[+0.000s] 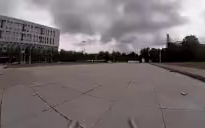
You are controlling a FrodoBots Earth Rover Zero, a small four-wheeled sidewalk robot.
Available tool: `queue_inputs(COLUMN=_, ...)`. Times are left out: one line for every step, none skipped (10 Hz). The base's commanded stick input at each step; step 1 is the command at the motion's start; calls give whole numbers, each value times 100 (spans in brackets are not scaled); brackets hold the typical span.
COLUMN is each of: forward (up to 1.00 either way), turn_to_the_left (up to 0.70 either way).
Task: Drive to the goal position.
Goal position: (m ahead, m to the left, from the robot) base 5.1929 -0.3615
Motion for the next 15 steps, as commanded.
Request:
queue_inputs(forward=100, turn_to_the_left=0)
queue_inputs(forward=100, turn_to_the_left=0)
queue_inputs(forward=100, turn_to_the_left=0)
queue_inputs(forward=100, turn_to_the_left=0)
queue_inputs(forward=100, turn_to_the_left=0)
queue_inputs(forward=100, turn_to_the_left=0)
queue_inputs(forward=100, turn_to_the_left=0)
queue_inputs(forward=100, turn_to_the_left=0)
queue_inputs(forward=100, turn_to_the_left=0)
queue_inputs(forward=100, turn_to_the_left=0)
queue_inputs(forward=100, turn_to_the_left=0)
queue_inputs(forward=100, turn_to_the_left=0)
queue_inputs(forward=100, turn_to_the_left=0)
queue_inputs(forward=100, turn_to_the_left=0)
queue_inputs(forward=100, turn_to_the_left=0)
